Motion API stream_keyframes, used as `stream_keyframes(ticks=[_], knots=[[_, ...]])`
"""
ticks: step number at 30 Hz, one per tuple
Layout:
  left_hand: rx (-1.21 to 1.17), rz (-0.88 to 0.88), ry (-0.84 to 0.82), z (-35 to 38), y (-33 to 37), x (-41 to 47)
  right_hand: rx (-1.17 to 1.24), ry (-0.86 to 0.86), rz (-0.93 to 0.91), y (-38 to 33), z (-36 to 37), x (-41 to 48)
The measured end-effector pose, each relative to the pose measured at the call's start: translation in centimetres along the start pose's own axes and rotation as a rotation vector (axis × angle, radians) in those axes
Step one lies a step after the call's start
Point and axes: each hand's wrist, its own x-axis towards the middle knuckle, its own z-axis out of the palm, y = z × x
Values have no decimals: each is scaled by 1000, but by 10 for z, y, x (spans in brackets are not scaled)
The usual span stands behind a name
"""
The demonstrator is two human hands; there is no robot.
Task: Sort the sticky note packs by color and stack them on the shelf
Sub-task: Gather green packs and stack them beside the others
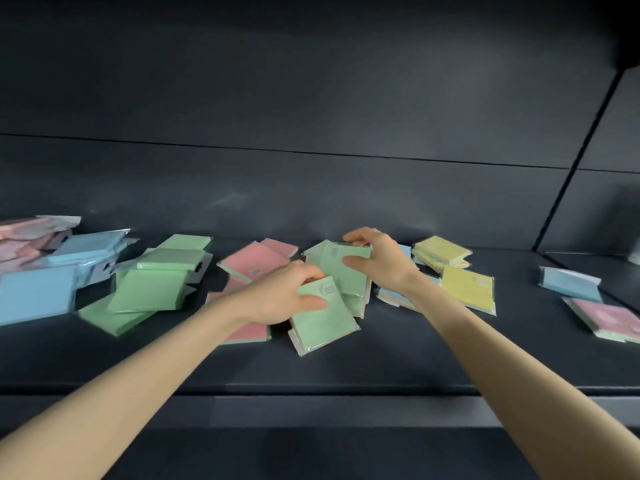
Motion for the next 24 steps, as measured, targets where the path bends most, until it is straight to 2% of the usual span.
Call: stream_keyframes(ticks=[4,12,18,24], knots=[[3,-27,-10,8,0,4,-31,-3,-8,1,3,1],[124,52,143,8,4,2,-165,-61,-7,7,-2,-4],[126,163,227,3,33,21,-244,23,-24,16,-44,-18],[138,254,234,28,86,62,-282,107,32,60,-104,-46]])
